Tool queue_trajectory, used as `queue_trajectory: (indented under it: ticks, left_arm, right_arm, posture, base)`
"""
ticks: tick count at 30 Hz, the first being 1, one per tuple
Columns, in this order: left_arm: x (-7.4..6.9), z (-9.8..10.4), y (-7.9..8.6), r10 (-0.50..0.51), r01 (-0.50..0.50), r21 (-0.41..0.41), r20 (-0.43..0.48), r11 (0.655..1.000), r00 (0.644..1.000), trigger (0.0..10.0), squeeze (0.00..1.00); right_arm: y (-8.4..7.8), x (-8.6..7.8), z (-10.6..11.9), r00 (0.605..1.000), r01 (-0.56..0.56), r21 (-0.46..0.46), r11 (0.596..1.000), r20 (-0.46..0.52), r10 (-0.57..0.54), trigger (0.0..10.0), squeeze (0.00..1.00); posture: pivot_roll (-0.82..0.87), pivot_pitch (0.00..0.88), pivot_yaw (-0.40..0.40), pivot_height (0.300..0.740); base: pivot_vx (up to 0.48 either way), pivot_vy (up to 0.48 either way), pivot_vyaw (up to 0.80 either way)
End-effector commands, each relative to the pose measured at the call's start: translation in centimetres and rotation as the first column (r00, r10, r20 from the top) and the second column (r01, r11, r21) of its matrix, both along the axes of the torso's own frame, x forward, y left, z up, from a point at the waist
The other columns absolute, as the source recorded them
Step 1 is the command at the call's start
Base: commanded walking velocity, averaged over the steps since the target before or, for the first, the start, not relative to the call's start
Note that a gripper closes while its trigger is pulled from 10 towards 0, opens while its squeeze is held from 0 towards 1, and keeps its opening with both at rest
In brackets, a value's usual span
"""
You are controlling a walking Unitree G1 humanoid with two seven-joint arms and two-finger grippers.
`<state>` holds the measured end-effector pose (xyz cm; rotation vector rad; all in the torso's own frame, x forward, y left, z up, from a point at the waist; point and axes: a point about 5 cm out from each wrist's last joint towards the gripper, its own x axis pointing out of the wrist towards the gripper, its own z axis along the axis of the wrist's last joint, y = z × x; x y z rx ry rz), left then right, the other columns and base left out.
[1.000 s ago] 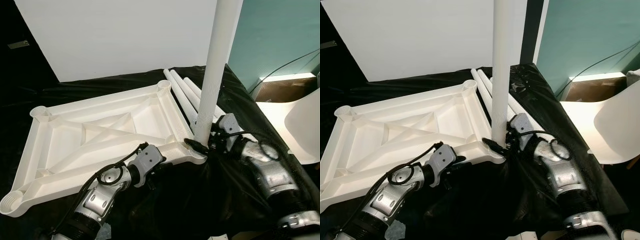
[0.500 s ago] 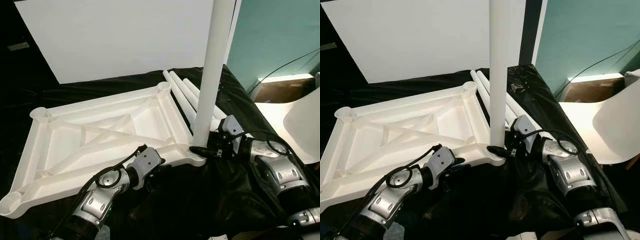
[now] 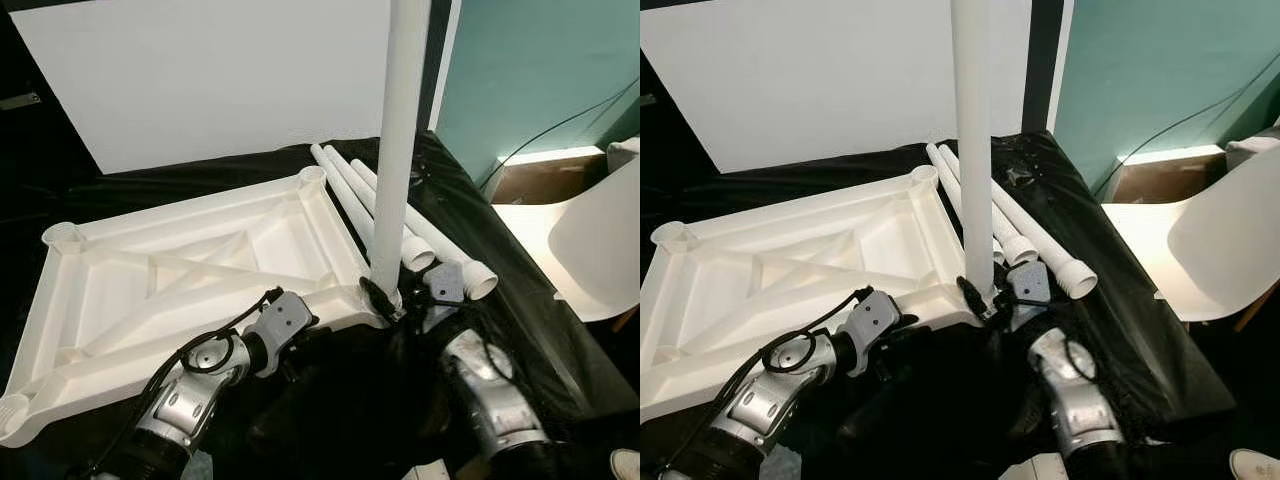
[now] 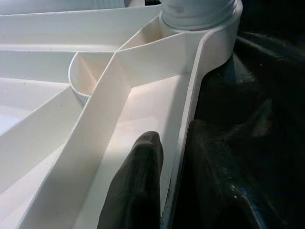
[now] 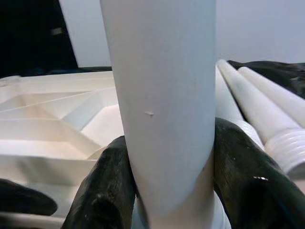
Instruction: Building children table
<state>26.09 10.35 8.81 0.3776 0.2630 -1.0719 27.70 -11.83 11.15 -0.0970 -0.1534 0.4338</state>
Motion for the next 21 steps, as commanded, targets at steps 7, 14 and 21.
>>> queue_trajectory:
  ticks: [7,14,21]
  left_arm:
    - [-2.1,-2.5,-0.9,-0.108,0.114,0.04,-0.124,0.993,0.986,10.0,0.0]
    - [-2.1,-2.6,-0.9,-0.101,0.106,0.034,-0.127,0.994,0.987,10.0,0.0]
    - [-2.2,-2.7,-0.8,-0.101,0.107,0.034,-0.132,0.994,0.986,10.0,0.0]
  right_arm:
    - [-1.3,0.8,-0.4,0.998,0.049,-0.068,0.996,-0.043,-0.052,10.0,0.19]
    - [-2.5,1.3,0.9,0.99,-0.139,-0.158,0.978,-0.047,0.133,10.0,0.0]
    - [-3.6,0.8,1.8,0.947,-0.32,-0.253,0.913,-0.094,0.306,10.0,0.0]
  posture:
    - [0.0,0.0,0.036,0.74]
    - [-0.01,0.0,0.032,0.74]
    - [-0.02,0.0,0.044,0.74]
  base:
    - [0.0,0.0,0.0]
    - [0.0,0.0,0.0]
    - [0.0,0.0,0.0]
